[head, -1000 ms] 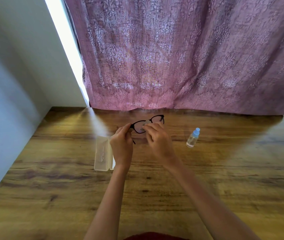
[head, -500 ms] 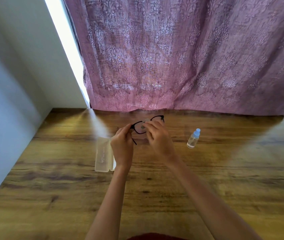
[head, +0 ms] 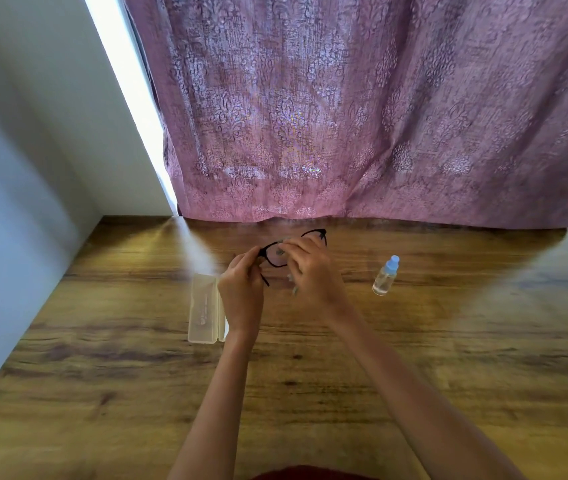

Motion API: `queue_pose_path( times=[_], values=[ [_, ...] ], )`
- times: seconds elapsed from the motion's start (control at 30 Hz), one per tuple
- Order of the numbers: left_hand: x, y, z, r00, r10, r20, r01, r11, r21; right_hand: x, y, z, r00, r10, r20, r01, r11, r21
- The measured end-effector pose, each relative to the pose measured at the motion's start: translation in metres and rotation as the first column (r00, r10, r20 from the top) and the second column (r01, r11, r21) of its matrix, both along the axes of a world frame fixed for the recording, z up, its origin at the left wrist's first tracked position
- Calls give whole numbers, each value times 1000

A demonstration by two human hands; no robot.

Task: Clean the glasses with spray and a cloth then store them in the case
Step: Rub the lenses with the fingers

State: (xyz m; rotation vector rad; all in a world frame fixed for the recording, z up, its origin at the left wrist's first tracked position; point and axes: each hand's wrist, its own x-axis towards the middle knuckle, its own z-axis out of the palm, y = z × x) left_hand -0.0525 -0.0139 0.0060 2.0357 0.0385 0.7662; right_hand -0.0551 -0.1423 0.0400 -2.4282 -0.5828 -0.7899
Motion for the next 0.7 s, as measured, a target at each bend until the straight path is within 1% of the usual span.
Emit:
queue_pose_path(
  times=[0.07,0.13,0.27,0.4,0.47,0.6,0.7],
  values=[
    [1,1,0,1000,7,-3,-7,1000,-9,-1,-5,-4,1000,-23,-9,24,1000,20],
    [2,2,-1,1000,12,-9,-12,1000,-14,-7,-7,-11,1000,-20,-12,20,1000,7],
    [2,0,-2,1000,3,-8,-3,1000,2,-19,5,-15,999,49,7,-49,999,-13],
    [0,-3,-2,1000,-24,12,23,1000,10,-10,14,-4,996,83,18,-83,996,-45],
    [0,-2,-2,1000,-27,9,27,1000,0,-4,12,0,998,63,10,-63,996,-64],
    [1,1,-2,1000,-11,3,11,1000,-18,-1,4,0,1000,-13,9,13,1000,-7],
    [1,2,-3,1000,-3,-4,3,1000,-24,-11,2,-7,1000,-24,2,24,1000,0]
  ],
)
